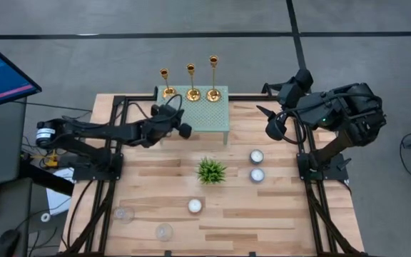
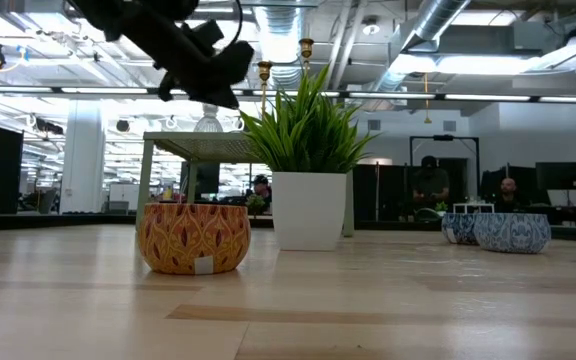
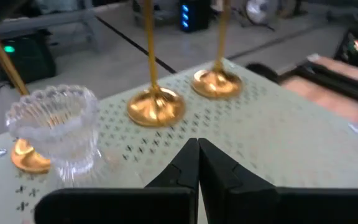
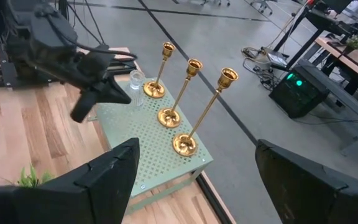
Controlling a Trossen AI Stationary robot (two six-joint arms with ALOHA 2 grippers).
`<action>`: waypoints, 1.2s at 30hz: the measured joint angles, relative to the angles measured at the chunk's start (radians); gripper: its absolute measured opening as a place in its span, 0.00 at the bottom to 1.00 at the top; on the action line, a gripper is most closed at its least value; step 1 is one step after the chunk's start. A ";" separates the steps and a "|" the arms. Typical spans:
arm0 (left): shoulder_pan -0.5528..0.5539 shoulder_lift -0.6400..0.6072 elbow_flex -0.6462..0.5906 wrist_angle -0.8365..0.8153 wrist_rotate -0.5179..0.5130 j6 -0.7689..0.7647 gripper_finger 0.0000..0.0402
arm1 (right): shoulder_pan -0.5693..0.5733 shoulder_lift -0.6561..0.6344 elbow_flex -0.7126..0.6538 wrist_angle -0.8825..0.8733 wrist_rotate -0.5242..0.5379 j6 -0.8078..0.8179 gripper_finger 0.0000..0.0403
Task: Pick & Place candle stick holders
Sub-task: Put the top right glass candle holder on the shelf
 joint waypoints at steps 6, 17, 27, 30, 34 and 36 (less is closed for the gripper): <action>0.032 0.051 0.000 0.062 -0.006 0.000 0.01 | 0.000 0.000 0.000 0.000 0.000 0.000 0.77; 0.059 0.022 0.001 0.060 -0.100 0.002 0.00 | 0.000 0.000 0.000 -0.001 0.000 0.000 0.77; 0.059 0.021 0.001 0.022 -0.117 0.003 0.01 | 0.000 0.000 0.000 -0.001 0.000 0.000 0.77; 0.059 0.021 0.001 0.017 -0.120 0.004 0.01 | 0.000 0.000 0.000 -0.001 0.000 0.000 0.77; 0.059 0.021 0.001 0.017 -0.126 0.034 0.01 | 0.000 0.000 0.000 -0.001 0.000 0.001 0.77; 0.059 0.021 0.001 0.017 -0.129 0.036 0.01 | 0.000 0.000 0.000 -0.001 0.000 0.001 0.77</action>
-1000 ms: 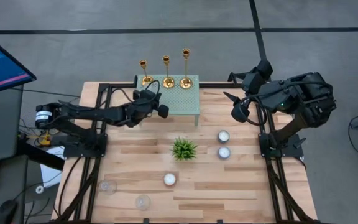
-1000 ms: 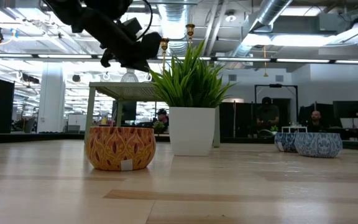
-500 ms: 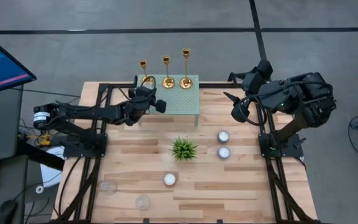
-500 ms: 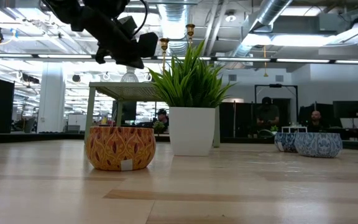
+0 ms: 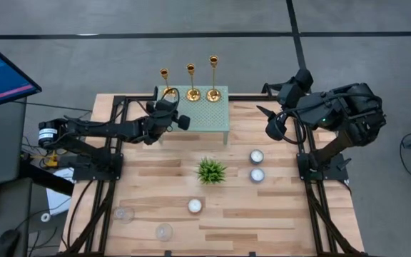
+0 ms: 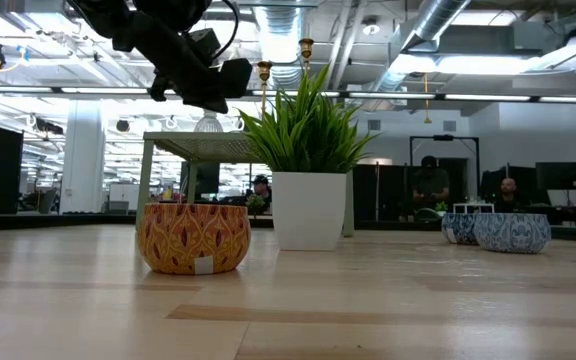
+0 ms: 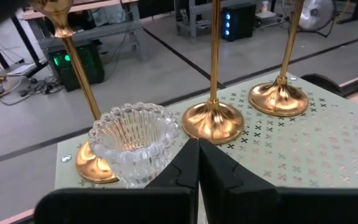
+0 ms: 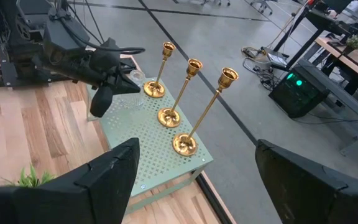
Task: Pick & Place candle stick holders
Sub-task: Put the top right glass candle holder on the shelf, then put the left glass candle holder on the shelf aligned with the other glass candle holder
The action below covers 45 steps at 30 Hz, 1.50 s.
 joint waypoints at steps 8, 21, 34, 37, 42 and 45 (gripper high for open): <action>-0.001 -0.008 0.000 -0.019 -0.029 0.002 0.01 | 0.000 0.000 0.000 0.000 -0.001 0.000 0.77; 0.000 -0.089 0.000 -0.079 -0.042 -0.009 0.01 | 0.000 0.000 0.000 0.000 -0.002 0.000 0.77; -0.156 -0.377 0.015 -0.332 0.352 0.018 0.01 | 0.000 0.000 0.000 -0.001 -0.026 0.000 0.77; -0.200 -0.524 0.040 -0.522 0.470 -0.128 0.01 | 0.000 0.000 0.000 -0.001 -0.028 -0.001 0.77; -0.259 -0.693 0.046 -0.726 0.772 -0.392 0.07 | -0.003 0.000 0.000 -0.001 -0.029 -0.001 0.77; -0.305 -0.714 0.049 -0.823 0.983 -0.521 0.14 | -0.002 0.000 0.000 -0.001 -0.029 -0.001 0.77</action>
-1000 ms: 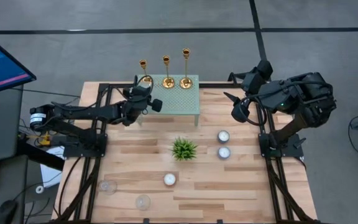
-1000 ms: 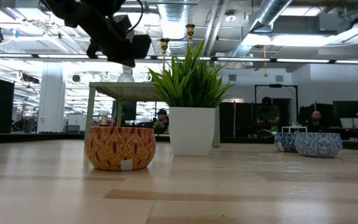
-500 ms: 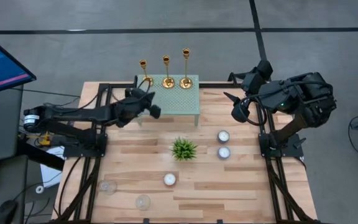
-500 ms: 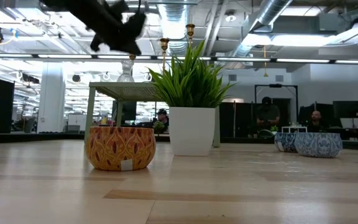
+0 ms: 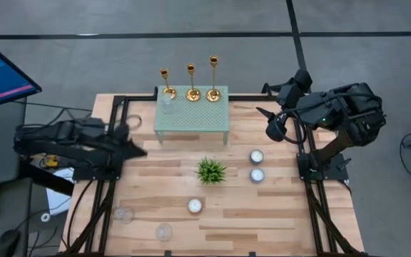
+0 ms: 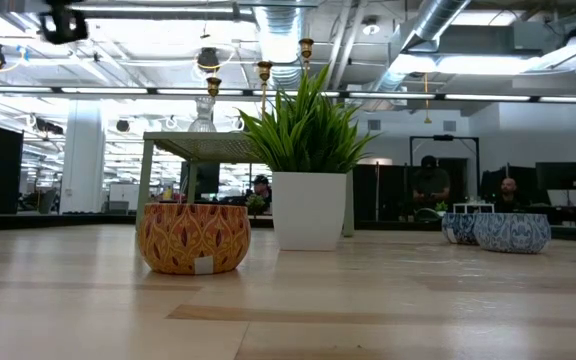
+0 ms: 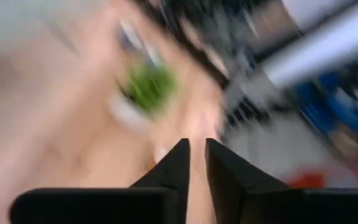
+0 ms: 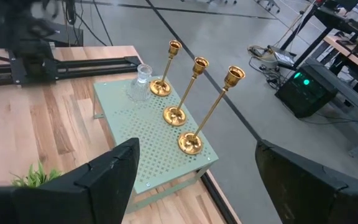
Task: Pick & Place candle stick holders
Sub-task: Put the left glass candle holder on the shelf aligned with the other glass candle holder
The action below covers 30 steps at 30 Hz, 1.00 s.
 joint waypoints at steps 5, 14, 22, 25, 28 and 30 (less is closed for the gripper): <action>-0.091 0.057 -0.003 -0.116 0.277 -0.099 0.24 | 0.000 0.000 0.000 0.000 0.000 0.000 0.77; -0.215 0.213 0.017 -0.143 0.419 -0.169 0.21 | 0.001 0.000 0.000 0.001 -0.006 0.042 0.77; -0.379 0.350 0.220 -0.390 0.273 -0.205 0.01 | 0.001 0.000 0.000 0.001 -0.034 0.043 0.77; -0.440 0.387 0.248 -0.429 0.231 -0.229 0.01 | 0.001 0.000 0.000 0.001 -0.034 0.043 0.77; -0.486 0.417 0.251 -0.430 0.249 -0.284 0.01 | 0.001 0.000 0.000 0.001 -0.034 0.034 0.77; -0.515 0.430 0.251 -0.430 0.268 -0.311 0.01 | 0.001 0.000 0.000 0.000 -0.034 0.034 0.77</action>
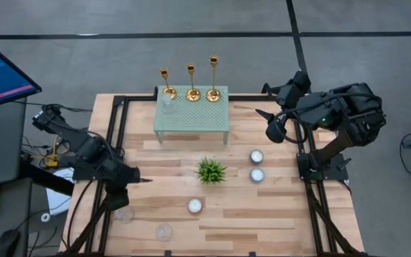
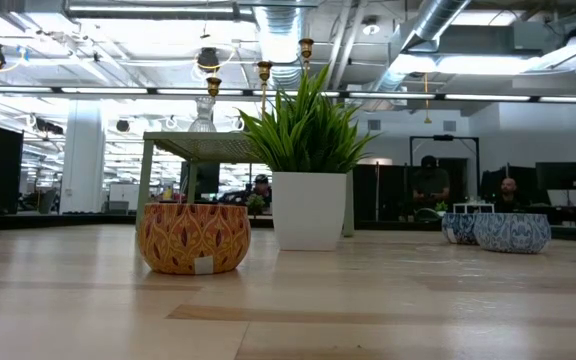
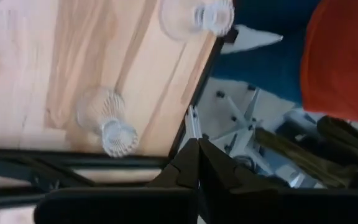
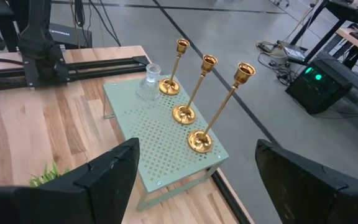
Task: Pick & Place candle stick holders
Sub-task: Put the left glass candle holder on the shelf aligned with the other glass candle holder
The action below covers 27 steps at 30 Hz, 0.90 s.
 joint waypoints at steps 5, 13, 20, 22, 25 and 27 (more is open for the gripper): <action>-0.053 0.024 0.000 0.007 0.000 -0.064 0.03 | 0.000 0.000 0.000 0.000 0.000 0.000 0.77; -0.066 0.044 0.000 0.028 0.134 -0.066 0.24 | 0.001 0.000 0.000 0.000 -0.023 0.001 0.77; -0.133 0.051 0.000 0.030 0.045 -0.047 0.48 | 0.001 0.000 0.000 0.000 -0.044 0.001 0.77; -0.162 0.052 0.000 0.030 -0.038 -0.060 0.52 | 0.001 0.000 0.000 0.000 -0.046 0.002 0.77; -0.225 0.053 0.000 0.029 -0.182 -0.099 0.56 | 0.001 0.000 0.000 0.000 -0.047 0.002 0.77; -0.277 0.053 0.000 0.024 -0.253 -0.121 0.57 | 0.001 0.000 0.000 0.000 -0.046 0.002 0.77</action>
